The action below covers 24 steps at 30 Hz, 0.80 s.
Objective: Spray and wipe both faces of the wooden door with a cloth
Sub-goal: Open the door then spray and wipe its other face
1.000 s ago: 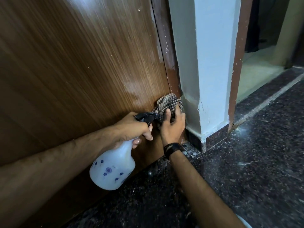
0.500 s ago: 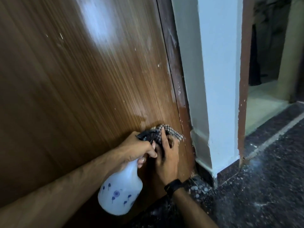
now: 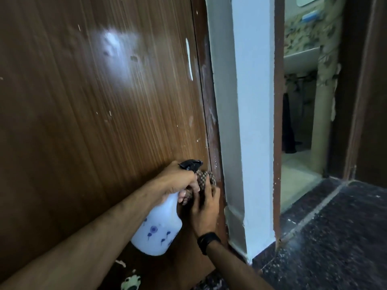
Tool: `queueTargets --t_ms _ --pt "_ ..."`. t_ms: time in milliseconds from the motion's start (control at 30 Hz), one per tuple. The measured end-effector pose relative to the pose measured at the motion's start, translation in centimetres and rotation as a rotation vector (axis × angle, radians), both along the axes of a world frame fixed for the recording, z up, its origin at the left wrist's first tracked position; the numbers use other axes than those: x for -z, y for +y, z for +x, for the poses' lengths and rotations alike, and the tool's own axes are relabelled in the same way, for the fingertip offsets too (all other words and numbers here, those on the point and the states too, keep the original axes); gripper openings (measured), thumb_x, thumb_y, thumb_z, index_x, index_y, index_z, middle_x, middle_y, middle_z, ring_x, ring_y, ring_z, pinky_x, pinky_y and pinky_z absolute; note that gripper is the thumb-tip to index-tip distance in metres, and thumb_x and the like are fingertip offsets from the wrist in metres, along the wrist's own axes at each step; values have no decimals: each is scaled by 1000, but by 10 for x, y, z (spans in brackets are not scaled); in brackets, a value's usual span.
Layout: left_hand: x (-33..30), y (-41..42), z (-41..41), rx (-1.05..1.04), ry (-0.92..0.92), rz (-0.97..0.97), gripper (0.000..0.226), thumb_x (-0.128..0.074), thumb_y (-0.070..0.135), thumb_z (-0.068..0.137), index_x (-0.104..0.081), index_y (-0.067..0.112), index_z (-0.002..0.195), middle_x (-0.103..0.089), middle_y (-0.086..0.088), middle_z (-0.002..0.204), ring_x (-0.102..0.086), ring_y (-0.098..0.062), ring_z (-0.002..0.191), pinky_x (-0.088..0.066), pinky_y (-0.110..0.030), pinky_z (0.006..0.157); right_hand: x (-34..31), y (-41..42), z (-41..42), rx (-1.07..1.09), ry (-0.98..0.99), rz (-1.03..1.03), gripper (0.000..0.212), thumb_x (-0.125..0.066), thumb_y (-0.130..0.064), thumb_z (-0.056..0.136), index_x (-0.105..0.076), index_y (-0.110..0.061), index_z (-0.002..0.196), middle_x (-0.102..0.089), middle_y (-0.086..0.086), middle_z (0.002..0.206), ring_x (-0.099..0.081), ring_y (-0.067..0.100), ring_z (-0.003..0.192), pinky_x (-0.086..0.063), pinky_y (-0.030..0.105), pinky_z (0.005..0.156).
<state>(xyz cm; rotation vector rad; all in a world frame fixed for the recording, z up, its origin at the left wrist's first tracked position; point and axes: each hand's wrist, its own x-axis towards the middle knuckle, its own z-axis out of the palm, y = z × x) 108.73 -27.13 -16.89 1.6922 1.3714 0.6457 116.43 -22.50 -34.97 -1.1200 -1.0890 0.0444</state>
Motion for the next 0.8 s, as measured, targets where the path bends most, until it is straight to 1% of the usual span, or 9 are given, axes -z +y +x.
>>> queueTargets --t_ms 100,167,233,333,400,533,633,700,800 --pt "-9 -5 2 -18 -1 10 11 -69 -5 77 -65 0 85 -48 -13 62 -38 -14 38 -36 -25 45 -3 -4 9 23 42 -87 50 -49 -26 99 -41 -17 148 -50 14 127 -55 28 115 -49 48 96" --pt "-10 -5 5 -39 -5 20 8 -68 -4 77 -67 0 84 -52 -10 56 -39 -13 37 -37 -25 45 -37 1 21 -3 43 -96 53 -55 -15 98 -40 -14 149 -49 16 127 -54 29 117 -46 46 100" --pt "-10 -3 9 -62 -3 23 11 -68 -5 77 -67 -1 87 -50 -6 47 -41 -12 36 -38 -25 46 -72 7 33 -1 25 -45 53 -56 -14 97 -41 -10 148 -51 18 126 -53 29 117 -42 39 103" --pt "-8 0 16 -69 -14 22 17 -69 -4 75 -68 -1 91 -53 -9 56 -42 -14 40 -40 -26 47 -86 13 46 37 -11 -44 49 -57 -16 95 -48 -6 143 -54 17 122 -54 26 114 -38 25 100" --pt "-7 -2 21 -52 -32 2 13 -69 -3 75 -71 0 87 -57 -11 62 -43 -15 41 -40 -25 48 -63 7 45 20 -4 -139 51 -57 -12 96 -45 -11 145 -53 14 126 -54 24 116 -40 27 102" --pt "-8 -2 30 -35 -42 14 9 -70 -3 73 -68 0 81 -57 -10 60 -42 -15 38 -39 -25 46 -22 -3 46 52 13 -306 51 -51 -10 98 -42 -10 148 -50 14 129 -51 33 121 -42 39 105" --pt "-14 1 35 -57 -68 46 7 -70 -3 75 -67 0 81 -54 -7 50 -42 -15 36 -40 -24 45 -54 7 50 62 -12 -279 59 -53 -6 92 -39 -12 149 -48 12 127 -52 30 118 -43 39 104" --pt "-17 5 39 -88 -86 67 8 -71 -1 77 -69 -2 85 -55 -7 51 -44 -14 38 -41 -24 45 -83 13 53 68 -90 -242 66 -56 -7 91 -34 -14 152 -46 11 130 -50 24 119 -42 36 105" --pt "-18 7 41 -102 -114 86 7 -70 -3 75 -70 0 82 -56 -6 50 -44 -15 37 -42 -26 47 -101 19 61 71 -180 -176 63 -54 -9 94 -33 -15 153 -45 8 124 -50 19 113 -42 30 102"
